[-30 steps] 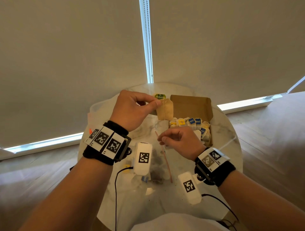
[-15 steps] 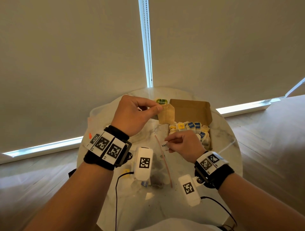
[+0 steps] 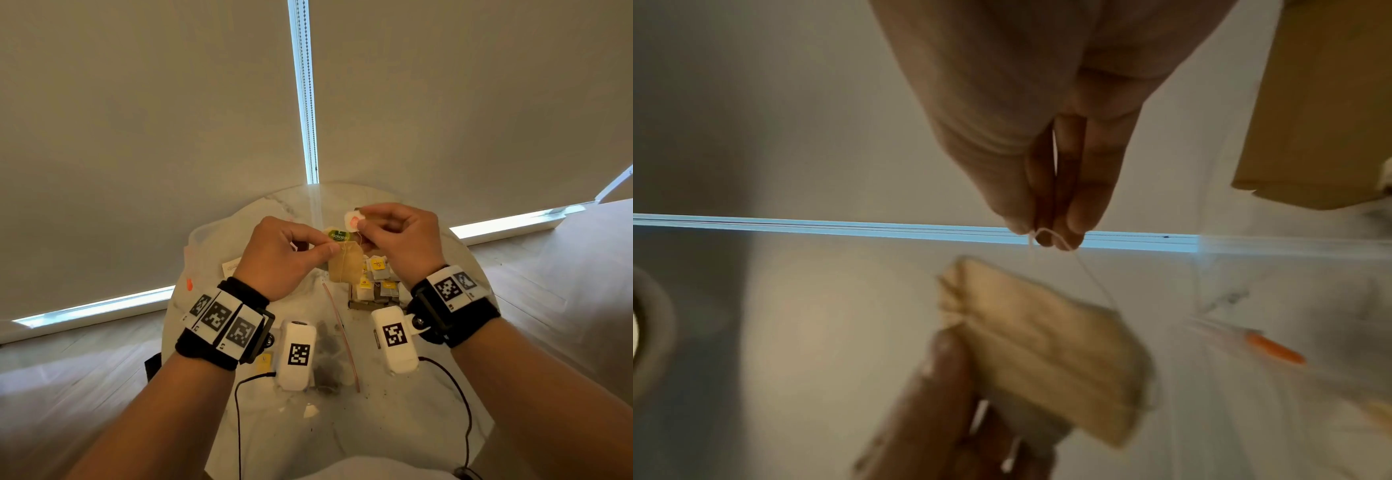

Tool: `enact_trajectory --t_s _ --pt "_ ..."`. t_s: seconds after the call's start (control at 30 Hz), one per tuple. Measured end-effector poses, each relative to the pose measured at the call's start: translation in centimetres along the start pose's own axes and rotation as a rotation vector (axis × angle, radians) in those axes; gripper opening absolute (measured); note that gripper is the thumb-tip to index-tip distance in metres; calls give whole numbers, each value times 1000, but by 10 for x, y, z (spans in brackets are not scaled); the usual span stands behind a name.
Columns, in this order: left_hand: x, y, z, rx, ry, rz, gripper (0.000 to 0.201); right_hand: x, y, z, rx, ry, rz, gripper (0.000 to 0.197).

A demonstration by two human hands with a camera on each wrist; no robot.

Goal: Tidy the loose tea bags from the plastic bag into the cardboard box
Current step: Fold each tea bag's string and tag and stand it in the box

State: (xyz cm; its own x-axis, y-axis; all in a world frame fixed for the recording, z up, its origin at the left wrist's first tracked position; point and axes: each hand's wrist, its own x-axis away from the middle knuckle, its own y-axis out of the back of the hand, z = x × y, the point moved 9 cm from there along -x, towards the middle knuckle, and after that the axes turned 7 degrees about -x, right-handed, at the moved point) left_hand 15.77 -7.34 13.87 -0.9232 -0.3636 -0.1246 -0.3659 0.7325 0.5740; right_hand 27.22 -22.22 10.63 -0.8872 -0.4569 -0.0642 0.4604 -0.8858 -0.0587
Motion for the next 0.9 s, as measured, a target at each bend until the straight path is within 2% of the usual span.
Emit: enact_trajectory --t_s 0.07,0.2,0.3,0.43,0.53,0.63,0.73,0.9 --pt "0 -3 5 -8 21 10 4 1 -3 13 -11 39 21 24" --pt "0 -8 13 -35 39 16 5 9 -7 35 -3 136 43 10" --pt "0 -10 15 -49 39 12 4 16 -11 44 43 196 79 9" --pt "-1 -9 13 -49 18 -2 6 28 -18 37 -26 139 215 11" --pt "-1 -8 10 -48 5 -2 6 37 -21 30 -67 93 282 22" --pt "-2 -7 8 -50 -5 13 8 39 -19 24 -17 69 285 18" --pt "-1 -6 7 -34 -3 12 8 36 -16 16 33 17 266 28" --pt "2 -5 7 26 24 3 8 31 -10 16 106 41 204 9"
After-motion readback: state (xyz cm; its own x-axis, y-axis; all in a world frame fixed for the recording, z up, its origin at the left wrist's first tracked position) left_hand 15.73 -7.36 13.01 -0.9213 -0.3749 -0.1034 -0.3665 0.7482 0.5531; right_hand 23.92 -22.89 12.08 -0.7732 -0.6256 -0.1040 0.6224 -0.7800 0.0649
